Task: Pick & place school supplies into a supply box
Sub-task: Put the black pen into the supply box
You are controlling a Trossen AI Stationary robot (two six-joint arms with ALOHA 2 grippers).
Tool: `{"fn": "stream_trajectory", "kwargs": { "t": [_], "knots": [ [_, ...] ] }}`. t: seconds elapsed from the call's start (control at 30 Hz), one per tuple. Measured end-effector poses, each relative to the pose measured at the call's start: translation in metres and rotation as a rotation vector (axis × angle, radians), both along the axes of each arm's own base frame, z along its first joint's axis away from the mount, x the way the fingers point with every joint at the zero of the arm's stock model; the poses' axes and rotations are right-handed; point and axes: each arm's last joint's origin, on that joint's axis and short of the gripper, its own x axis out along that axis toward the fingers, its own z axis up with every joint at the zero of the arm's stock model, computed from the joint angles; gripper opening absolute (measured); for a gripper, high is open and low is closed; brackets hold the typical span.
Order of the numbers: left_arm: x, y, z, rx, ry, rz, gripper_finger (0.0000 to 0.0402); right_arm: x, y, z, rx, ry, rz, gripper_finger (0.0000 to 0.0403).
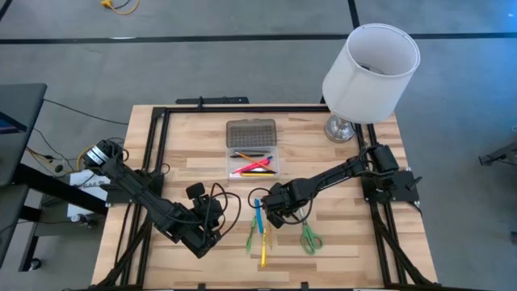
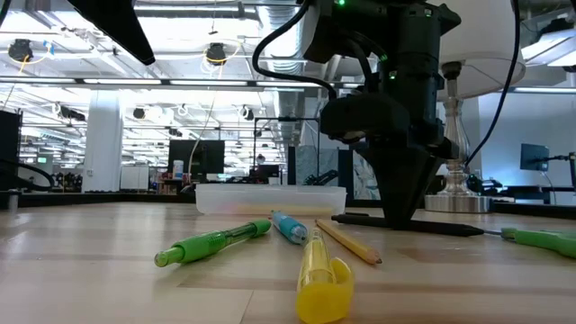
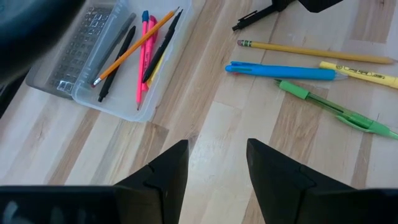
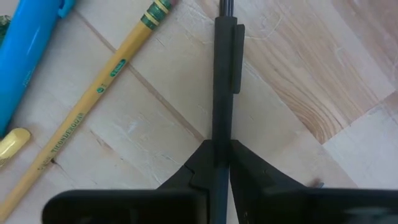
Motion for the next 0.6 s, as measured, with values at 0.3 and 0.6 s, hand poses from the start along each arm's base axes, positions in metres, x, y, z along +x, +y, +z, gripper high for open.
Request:
{"fn": "stream_trajectory", "kwargs": {
  "t": [0.3,0.6],
  "knots": [
    [0.0,0.0,0.0,0.0,0.0,0.0,0.0159,-0.003,0.01,0.001,-0.005,0.008,0.023,0.0018],
    [-0.003,0.002,-0.001,0.023,0.028,0.001,0.0159,-0.001,0.022,0.019,-0.005,0.031,0.07,0.0015]
  ]
}}
